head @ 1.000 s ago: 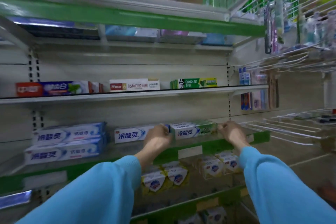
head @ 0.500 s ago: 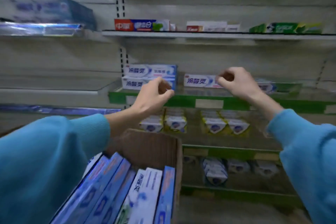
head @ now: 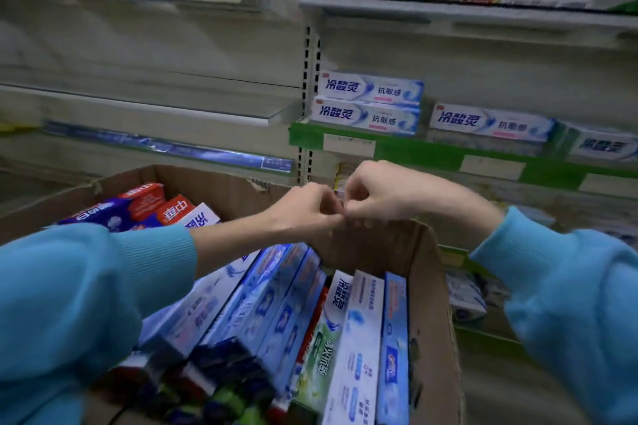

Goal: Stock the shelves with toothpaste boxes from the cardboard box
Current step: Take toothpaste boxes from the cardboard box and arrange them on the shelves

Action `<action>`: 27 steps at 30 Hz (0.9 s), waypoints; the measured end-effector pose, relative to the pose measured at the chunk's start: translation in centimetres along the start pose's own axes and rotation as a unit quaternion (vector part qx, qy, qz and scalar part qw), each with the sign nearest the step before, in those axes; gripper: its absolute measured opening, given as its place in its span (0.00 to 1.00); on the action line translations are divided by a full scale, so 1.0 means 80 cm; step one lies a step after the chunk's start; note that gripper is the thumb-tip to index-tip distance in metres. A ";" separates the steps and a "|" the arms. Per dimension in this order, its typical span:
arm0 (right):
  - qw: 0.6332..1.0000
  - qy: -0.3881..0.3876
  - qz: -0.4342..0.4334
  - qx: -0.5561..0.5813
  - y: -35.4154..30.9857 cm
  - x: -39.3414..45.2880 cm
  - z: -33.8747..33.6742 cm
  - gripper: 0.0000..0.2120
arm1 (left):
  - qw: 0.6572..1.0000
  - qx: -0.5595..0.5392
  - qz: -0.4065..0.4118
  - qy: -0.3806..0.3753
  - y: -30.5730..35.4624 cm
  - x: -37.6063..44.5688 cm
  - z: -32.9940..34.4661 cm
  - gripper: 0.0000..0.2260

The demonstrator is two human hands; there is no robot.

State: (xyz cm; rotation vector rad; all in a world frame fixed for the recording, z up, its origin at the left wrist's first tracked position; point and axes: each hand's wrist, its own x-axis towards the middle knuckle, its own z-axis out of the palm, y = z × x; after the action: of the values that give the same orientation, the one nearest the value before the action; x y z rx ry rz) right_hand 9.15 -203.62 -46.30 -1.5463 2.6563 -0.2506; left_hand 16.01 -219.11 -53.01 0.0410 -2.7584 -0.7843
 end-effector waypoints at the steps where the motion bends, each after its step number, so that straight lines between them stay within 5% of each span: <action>1: 1.000 -0.009 0.002 -0.013 -0.003 0.002 0.005 0.08 | 0.999 0.012 0.007 -0.038 0.000 -0.004 0.009 0.07; 6: 0.997 -0.073 -0.008 -0.034 -0.005 0.000 0.009 0.06 | 0.981 0.057 0.019 -0.185 0.019 -0.019 0.050 0.13; 13: 0.995 -0.093 -0.018 -0.003 -0.002 -0.008 0.010 0.06 | 0.959 0.091 -0.045 -0.264 0.044 -0.026 0.080 0.26; 17: 0.997 -0.081 -0.014 0.009 0.002 -0.012 0.008 0.06 | 0.958 0.113 -0.062 -0.255 0.050 -0.021 0.075 0.22; 24: 1.000 -0.013 0.000 0.028 0.015 -0.014 0.002 0.07 | 0.943 -0.162 -0.140 -0.253 0.029 -0.015 0.029 0.14; 27: 0.996 0.038 0.003 0.080 0.023 -0.014 -0.001 0.06 | 0.925 -0.296 -0.145 -0.187 0.023 0.000 -0.027 0.12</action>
State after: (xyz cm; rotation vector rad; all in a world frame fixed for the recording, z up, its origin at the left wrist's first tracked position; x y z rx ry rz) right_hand 8.16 -201.75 -46.59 -1.5079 2.6220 -0.5168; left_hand 16.66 -218.67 -50.29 0.2007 -2.7451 -1.8478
